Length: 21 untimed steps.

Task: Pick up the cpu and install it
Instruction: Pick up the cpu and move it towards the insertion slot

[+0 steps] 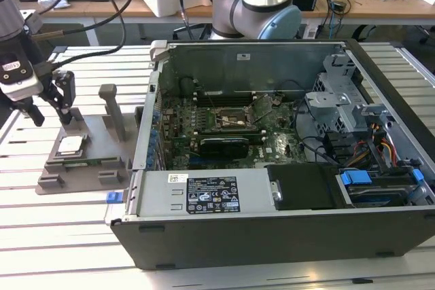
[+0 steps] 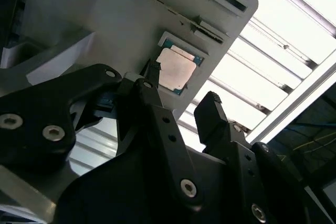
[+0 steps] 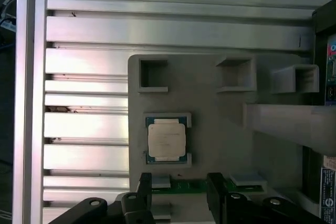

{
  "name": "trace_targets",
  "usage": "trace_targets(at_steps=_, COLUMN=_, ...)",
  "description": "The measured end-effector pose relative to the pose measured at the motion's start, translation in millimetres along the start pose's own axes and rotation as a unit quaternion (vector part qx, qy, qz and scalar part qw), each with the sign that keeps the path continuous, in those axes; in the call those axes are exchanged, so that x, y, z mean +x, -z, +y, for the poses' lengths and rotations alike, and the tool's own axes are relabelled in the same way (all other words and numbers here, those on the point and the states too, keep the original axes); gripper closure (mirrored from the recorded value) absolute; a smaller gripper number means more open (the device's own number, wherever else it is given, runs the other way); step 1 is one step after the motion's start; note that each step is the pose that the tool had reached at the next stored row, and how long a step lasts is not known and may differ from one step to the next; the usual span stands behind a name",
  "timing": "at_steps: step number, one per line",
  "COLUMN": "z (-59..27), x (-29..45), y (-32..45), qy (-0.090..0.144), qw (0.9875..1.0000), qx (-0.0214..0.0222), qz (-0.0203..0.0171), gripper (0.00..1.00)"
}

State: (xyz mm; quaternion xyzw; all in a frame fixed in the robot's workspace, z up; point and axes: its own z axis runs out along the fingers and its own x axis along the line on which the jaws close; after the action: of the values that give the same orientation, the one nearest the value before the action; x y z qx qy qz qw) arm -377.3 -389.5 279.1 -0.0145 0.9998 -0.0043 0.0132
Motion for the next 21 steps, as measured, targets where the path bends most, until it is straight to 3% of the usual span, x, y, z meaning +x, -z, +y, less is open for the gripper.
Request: trace_targets(at_steps=21, z=0.4, x=0.8, y=-36.5, qy=0.000, qw=1.0000, qx=0.0005, qz=0.0006, gripper=0.46)
